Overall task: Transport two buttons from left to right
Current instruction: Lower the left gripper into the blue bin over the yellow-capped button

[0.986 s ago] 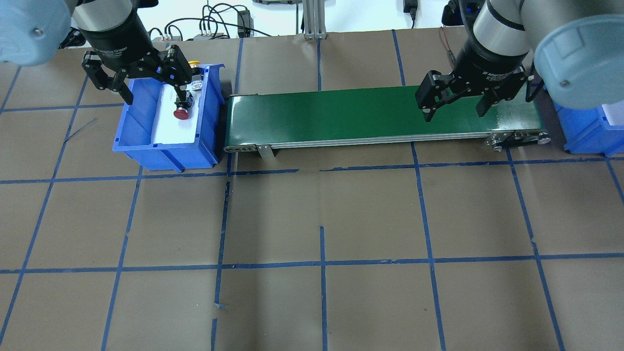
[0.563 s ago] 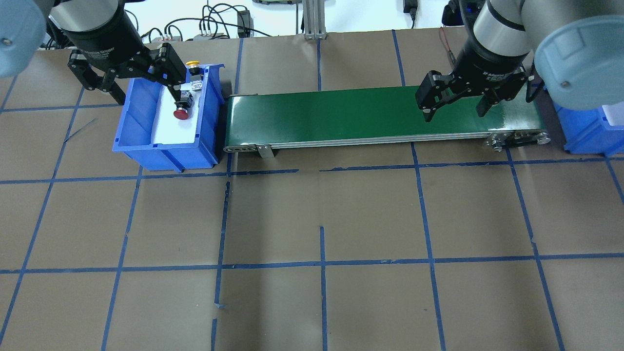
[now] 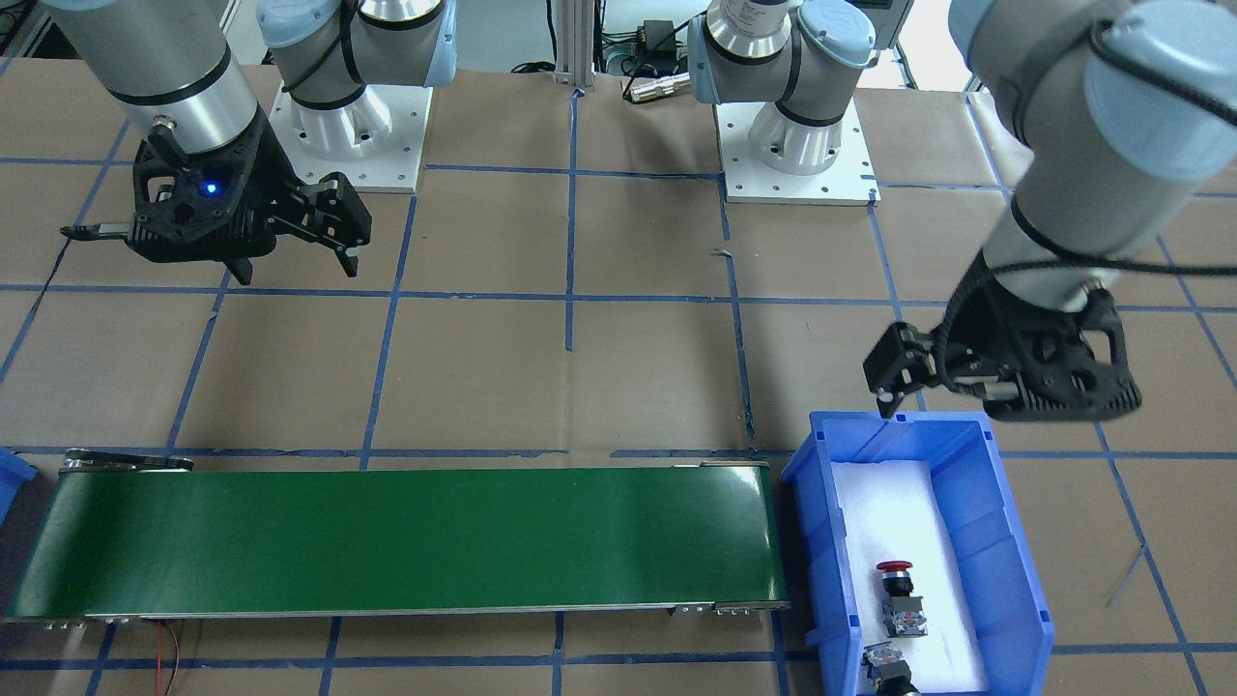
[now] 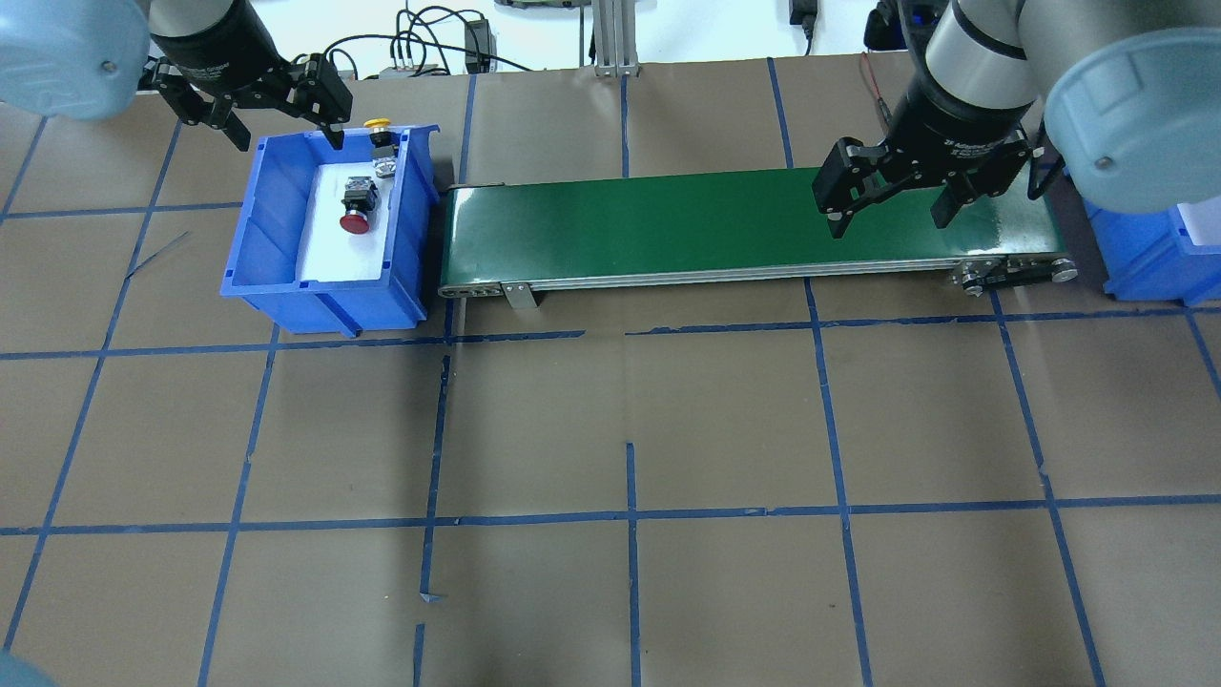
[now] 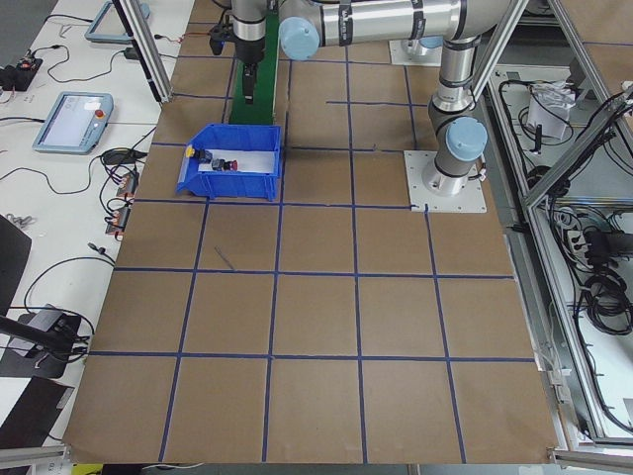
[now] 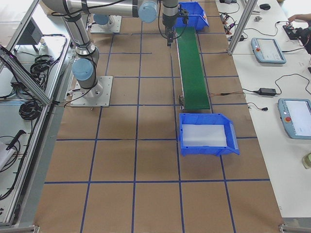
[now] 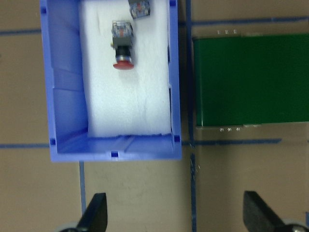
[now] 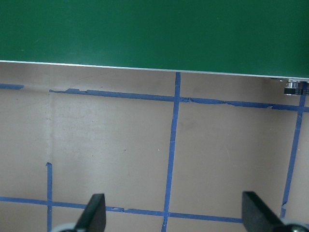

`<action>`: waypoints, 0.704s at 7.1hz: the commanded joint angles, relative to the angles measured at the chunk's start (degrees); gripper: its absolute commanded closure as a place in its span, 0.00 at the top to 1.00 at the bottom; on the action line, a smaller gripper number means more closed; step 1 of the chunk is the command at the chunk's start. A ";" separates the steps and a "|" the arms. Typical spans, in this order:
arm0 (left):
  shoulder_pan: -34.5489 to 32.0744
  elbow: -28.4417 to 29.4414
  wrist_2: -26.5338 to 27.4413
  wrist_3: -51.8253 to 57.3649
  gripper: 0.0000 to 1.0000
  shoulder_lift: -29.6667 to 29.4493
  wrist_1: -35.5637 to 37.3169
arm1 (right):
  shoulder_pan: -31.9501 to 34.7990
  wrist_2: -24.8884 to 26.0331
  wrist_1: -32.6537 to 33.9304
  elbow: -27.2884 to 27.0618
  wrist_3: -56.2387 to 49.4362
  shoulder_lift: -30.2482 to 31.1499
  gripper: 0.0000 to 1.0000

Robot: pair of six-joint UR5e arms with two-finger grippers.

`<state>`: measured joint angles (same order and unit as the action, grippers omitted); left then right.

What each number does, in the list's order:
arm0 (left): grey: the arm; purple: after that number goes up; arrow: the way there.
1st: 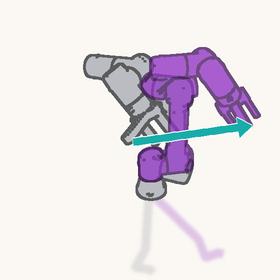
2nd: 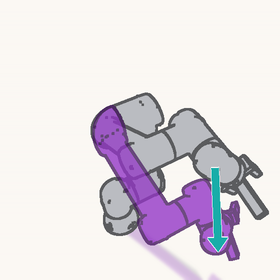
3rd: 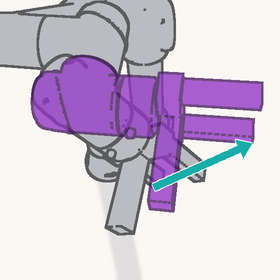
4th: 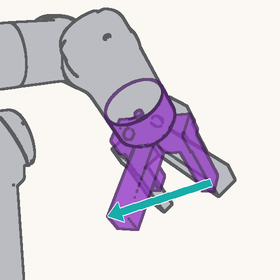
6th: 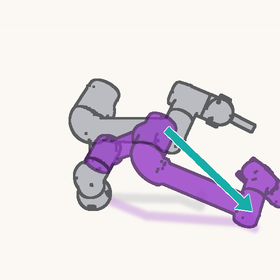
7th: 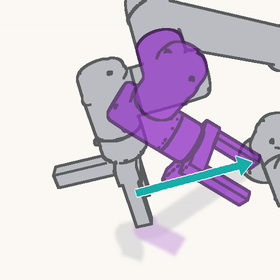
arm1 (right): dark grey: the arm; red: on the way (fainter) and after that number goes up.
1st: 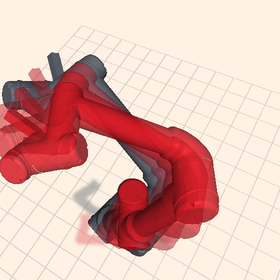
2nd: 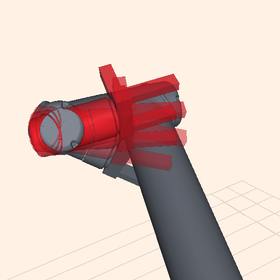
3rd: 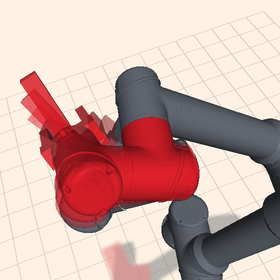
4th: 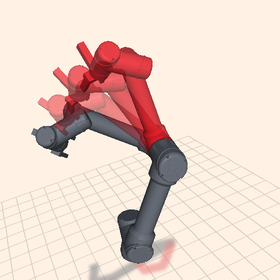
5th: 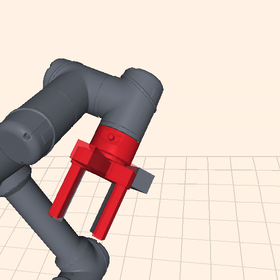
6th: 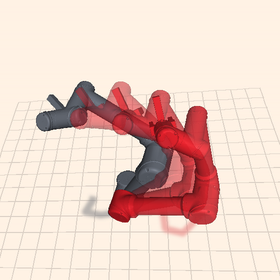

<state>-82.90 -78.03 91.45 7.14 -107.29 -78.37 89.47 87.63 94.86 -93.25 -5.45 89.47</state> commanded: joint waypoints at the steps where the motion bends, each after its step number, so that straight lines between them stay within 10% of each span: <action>1: 2.47 11.09 -1.71 2.43 1.00 -11.92 1.20 | 0.00 0.00 -0.03 0.00 0.00 0.00 1.00; 5: 2.39 19.41 -2.76 1.30 1.00 -22.95 2.60 | 0.00 0.00 0.06 0.00 0.00 0.00 1.00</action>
<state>-80.45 -59.67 89.32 9.16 -128.25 -76.50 89.47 87.63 94.91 -93.25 -5.45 89.47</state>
